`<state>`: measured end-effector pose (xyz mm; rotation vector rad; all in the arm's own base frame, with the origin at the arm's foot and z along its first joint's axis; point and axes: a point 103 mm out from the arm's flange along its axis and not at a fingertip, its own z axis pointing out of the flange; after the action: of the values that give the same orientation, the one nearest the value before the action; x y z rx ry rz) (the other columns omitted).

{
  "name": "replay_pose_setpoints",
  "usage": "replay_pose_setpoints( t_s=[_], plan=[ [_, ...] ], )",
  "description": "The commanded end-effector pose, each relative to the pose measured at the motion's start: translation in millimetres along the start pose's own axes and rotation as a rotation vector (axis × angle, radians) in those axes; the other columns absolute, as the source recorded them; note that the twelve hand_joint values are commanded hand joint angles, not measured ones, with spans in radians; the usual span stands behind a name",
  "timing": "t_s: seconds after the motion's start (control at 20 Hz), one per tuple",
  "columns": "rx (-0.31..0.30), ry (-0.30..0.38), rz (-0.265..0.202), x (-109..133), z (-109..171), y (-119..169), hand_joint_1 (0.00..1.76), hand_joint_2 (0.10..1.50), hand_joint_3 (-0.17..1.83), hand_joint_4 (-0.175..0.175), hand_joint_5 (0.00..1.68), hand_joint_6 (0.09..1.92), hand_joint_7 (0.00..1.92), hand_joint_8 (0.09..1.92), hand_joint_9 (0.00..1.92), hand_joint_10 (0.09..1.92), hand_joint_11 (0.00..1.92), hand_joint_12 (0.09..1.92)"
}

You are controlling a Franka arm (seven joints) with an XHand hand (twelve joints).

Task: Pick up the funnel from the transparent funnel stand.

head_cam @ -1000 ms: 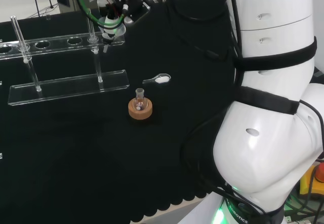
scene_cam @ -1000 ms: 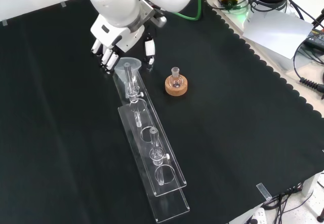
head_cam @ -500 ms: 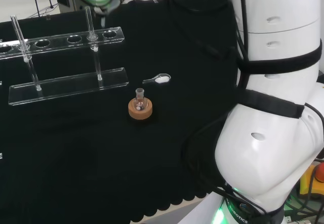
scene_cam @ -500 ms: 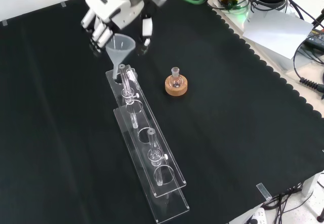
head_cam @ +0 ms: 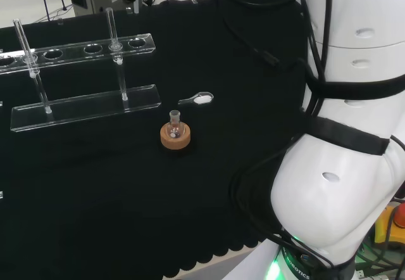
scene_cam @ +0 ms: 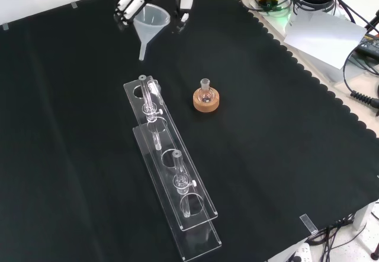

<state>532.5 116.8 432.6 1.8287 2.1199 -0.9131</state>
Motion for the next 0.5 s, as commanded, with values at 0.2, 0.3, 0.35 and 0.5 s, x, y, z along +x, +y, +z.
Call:
replay_pose_setpoints(
  t_s=[0.2,0.3,0.35,0.5],
  plan=[
    [0.035,-0.024,0.037,12.1,11.9,-58.6,0.8,0.72,0.66,-0.007,0.69,0.78,0.75,0.61,1.06,0.41,0.47,1.34],
    [0.043,-0.02,0.034,18.7,19.6,-69.2,0.8,0.71,0.67,-0.007,0.69,0.78,0.75,0.61,1.06,0.41,0.48,1.34],
    [0.05,-0.018,0.032,22.5,23.8,-73.6,0.8,0.71,0.67,-0.008,0.69,0.78,0.75,0.61,1.06,0.41,0.48,1.34],
    [0.063,-0.016,0.028,32.5,35.5,-85.9,0.8,0.71,0.67,-0.008,0.69,0.78,0.75,0.61,1.06,0.41,0.48,1.33]
  ],
)
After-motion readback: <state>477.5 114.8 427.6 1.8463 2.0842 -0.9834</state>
